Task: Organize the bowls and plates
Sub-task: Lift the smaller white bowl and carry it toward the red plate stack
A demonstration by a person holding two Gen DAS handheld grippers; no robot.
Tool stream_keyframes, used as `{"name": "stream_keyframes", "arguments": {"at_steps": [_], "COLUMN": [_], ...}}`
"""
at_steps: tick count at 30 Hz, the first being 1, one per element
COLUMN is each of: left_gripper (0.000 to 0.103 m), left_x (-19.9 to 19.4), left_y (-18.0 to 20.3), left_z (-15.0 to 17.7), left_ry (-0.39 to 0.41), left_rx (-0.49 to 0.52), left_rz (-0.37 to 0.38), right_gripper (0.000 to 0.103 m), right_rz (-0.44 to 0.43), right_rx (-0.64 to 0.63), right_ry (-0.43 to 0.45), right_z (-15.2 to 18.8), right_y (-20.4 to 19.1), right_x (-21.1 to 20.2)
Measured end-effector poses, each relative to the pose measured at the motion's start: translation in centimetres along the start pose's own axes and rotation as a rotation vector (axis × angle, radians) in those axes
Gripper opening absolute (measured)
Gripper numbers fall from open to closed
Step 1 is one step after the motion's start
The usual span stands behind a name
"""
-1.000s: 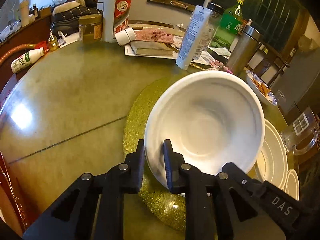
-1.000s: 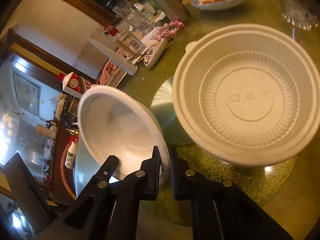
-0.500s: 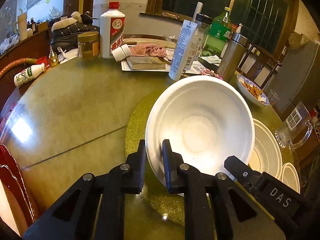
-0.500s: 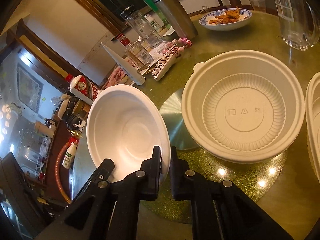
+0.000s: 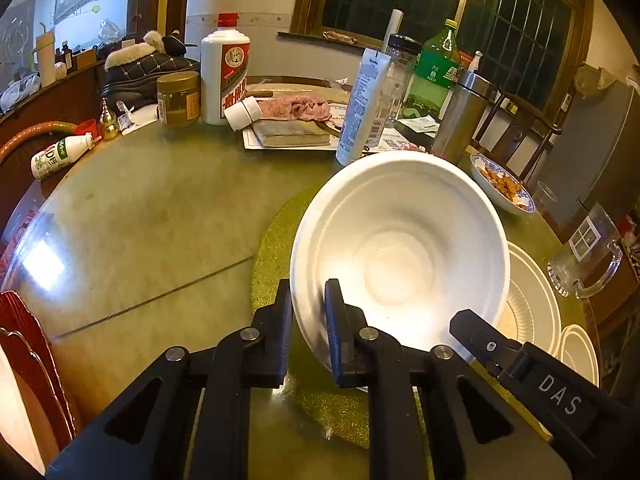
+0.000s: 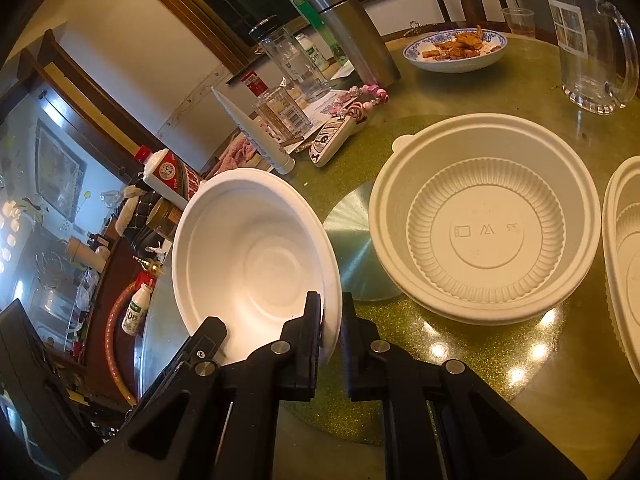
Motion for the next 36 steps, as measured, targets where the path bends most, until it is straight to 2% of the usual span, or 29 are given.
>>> {"name": "stream_keyframes", "arguments": {"at_steps": [10, 22, 28, 36], "left_gripper": [0.014, 0.015, 0.015, 0.015], "left_x": [-1.1, -3.5, -5.8, -10.3], "left_y": [0.6, 2.1, 0.9, -2.3], "left_z": [-0.2, -0.3, -0.2, 0.1], "left_ry": [0.049, 0.113, 0.118, 0.128], "left_rx": [0.019, 0.081, 0.067, 0.037], "left_rz": [-0.004, -0.052, -0.08, -0.095], "right_gripper": [0.008, 0.009, 0.009, 0.008], "right_rz": [-0.007, -0.032, -0.068, -0.151], "right_rx": [-0.018, -0.018, -0.056, -0.155], "right_ry": [0.031, 0.087, 0.088, 0.064], "right_z": [-0.3, -0.9, -0.3, 2.2], "right_y": [-0.3, -0.4, -1.7, -5.5], "right_x": [-1.1, -3.4, -4.4, -6.8]}}
Point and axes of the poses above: each gripper's, at about its wrist camera, not at the fingertips, and x roughly the way its jaws point, y to its right, z to its underside, the point moved 4 cm from there along x, roughly the way its jaws point, and after that the axes turned 13 degrees about z, right-handed, at the moved point
